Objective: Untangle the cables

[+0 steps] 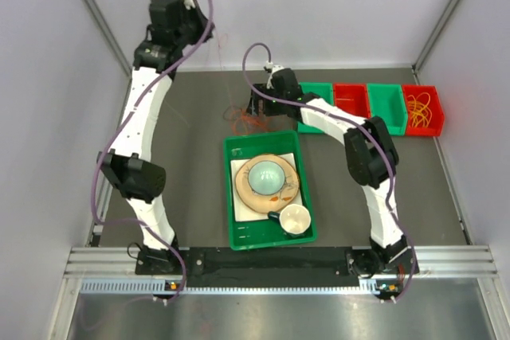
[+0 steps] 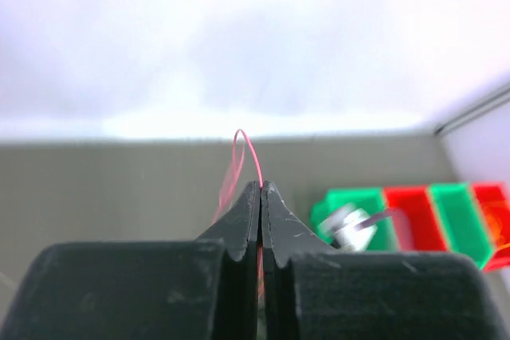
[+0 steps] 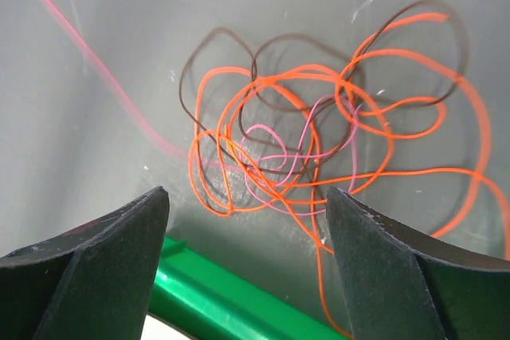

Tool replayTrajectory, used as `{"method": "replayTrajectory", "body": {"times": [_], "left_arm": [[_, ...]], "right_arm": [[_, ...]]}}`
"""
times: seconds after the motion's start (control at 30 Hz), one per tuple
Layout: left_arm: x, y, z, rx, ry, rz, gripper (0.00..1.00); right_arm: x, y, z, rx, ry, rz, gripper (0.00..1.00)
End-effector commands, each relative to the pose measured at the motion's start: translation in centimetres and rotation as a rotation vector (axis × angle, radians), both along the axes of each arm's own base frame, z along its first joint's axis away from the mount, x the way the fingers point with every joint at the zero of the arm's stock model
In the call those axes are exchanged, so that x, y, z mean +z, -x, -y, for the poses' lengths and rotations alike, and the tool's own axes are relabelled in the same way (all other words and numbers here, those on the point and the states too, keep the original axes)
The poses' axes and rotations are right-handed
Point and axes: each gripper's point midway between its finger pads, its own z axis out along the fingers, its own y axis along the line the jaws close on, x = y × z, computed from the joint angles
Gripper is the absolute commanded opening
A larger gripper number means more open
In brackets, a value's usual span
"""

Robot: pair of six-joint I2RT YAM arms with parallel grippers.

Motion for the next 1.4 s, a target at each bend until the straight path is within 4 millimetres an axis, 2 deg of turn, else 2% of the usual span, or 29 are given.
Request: {"method": "replayTrajectory", "body": {"times": [0.0, 0.03, 0.07, 0.2, 0.23, 0.33, 0.37, 0.43, 0.47, 0.53, 0.57, 0.63, 0.7, 0.73, 0.77, 0.83, 0.87, 0.97, 1.0, 1.03, 1.07, 1.1, 1.13, 1.2, 1.23, 1.27, 1.33, 1.37], "left_arm": [[6.4, 1.2, -0.2, -0.045, 0.098, 0.131, 0.00], [6.8, 1.3, -0.2, -0.055, 0.106, 0.135, 0.00], [6.8, 1.2, -0.3, -0.054, 0.109, 0.131, 0.00], [7.4, 1.5, -0.2, -0.073, 0.139, 0.137, 0.00], [7.5, 1.4, -0.4, -0.068, 0.139, 0.140, 0.00], [8.6, 1.7, -1.1, -0.057, 0.145, 0.166, 0.00], [9.2, 2.0, -1.3, -0.057, 0.149, 0.177, 0.00], [10.1, 2.0, -2.6, -0.039, 0.160, 0.196, 0.00], [10.8, 2.4, -2.9, -0.044, 0.166, 0.209, 0.00], [11.6, 2.6, -3.9, -0.035, 0.181, 0.226, 0.00], [12.0, 2.9, -4.1, -0.037, 0.186, 0.234, 0.00], [12.1, 3.0, -4.3, -0.046, 0.199, 0.235, 0.00], [12.4, 3.2, -4.2, -0.050, 0.209, 0.239, 0.00], [12.6, 3.3, -4.2, -0.053, 0.209, 0.245, 0.00], [12.7, 3.3, -4.3, -0.048, 0.209, 0.248, 0.00], [13.2, 3.5, -4.9, -0.040, 0.211, 0.260, 0.00], [13.7, 3.7, -5.2, -0.037, 0.212, 0.274, 0.00], [15.0, 4.2, -6.7, -0.013, 0.218, 0.308, 0.00], [15.3, 4.3, -7.6, 0.005, 0.215, 0.317, 0.00], [15.8, 4.7, -7.6, 0.005, 0.215, 0.328, 0.00], [16.1, 4.7, -9.4, 0.042, 0.208, 0.337, 0.00], [16.1, 4.8, -10.6, 0.067, 0.201, 0.339, 0.00], [16.1, 4.9, -11.2, 0.077, 0.199, 0.339, 0.00], [15.8, 4.9, -12.7, 0.104, 0.200, 0.333, 0.00], [15.9, 5.1, -13.2, 0.113, 0.200, 0.334, 0.00], [15.3, 5.0, -13.5, 0.115, 0.199, 0.322, 0.00], [15.5, 5.2, -14.5, 0.131, 0.205, 0.330, 0.00], [15.6, 5.3, -15.0, 0.135, 0.207, 0.331, 0.00]], "right_arm": [[0.6, -0.7, -2.0, 0.035, 0.012, 0.029, 0.79], [0.3, -0.7, -2.2, 0.037, 0.009, 0.023, 0.78], [0.0, -0.6, -2.5, 0.043, 0.011, 0.019, 0.73], [-1.4, -0.8, -3.5, 0.058, 0.036, -0.003, 0.64], [-2.5, -0.8, -3.5, 0.060, 0.051, -0.020, 0.62], [-3.6, -0.5, -3.7, 0.068, 0.061, -0.037, 0.51], [-3.8, -0.3, -3.8, 0.069, 0.060, -0.042, 0.41], [-3.9, -0.3, -3.6, 0.065, 0.066, -0.042, 0.35], [-3.8, -0.4, -3.5, 0.065, 0.069, -0.039, 0.36], [-3.7, -0.5, -3.5, 0.065, 0.075, -0.032, 0.48], [-3.8, -0.5, -3.5, 0.066, 0.079, -0.035, 0.51], [-3.9, -0.5, -3.7, 0.079, 0.091, -0.029, 0.51], [-4.7, -0.5, -4.0, 0.090, 0.116, -0.030, 0.45], [-4.9, -0.3, -4.2, 0.094, 0.125, -0.035, 0.39], [-5.0, -0.4, -4.0, 0.093, 0.133, -0.040, 0.17], [-5.2, -0.5, -4.0, 0.086, 0.136, -0.041, 0.00], [-5.2, -0.5, -3.9, 0.082, 0.138, -0.040, 0.00], [-3.4, -1.1, -3.8, 0.073, 0.136, 0.004, 0.00], [-2.0, -1.2, -3.7, 0.070, 0.133, 0.027, 0.00], [-0.9, -1.4, -3.6, 0.066, 0.122, 0.046, 0.00], [0.0, -1.4, -3.5, 0.063, 0.114, 0.061, 0.00], [1.9, -1.6, -3.7, 0.063, 0.089, 0.096, 0.00], [4.6, -1.5, -3.6, 0.061, 0.061, 0.140, 0.00], [7.7, -1.4, -3.5, 0.056, 0.025, 0.188, 0.00], [10.3, -1.2, -3.4, 0.052, -0.004, 0.231, 0.00], [11.6, -1.1, -3.4, 0.053, -0.021, 0.251, 0.00], [13.5, -0.8, -3.3, 0.065, -0.031, 0.285, 0.00], [13.8, -0.7, -3.3, 0.073, -0.033, 0.288, 0.00]]}}
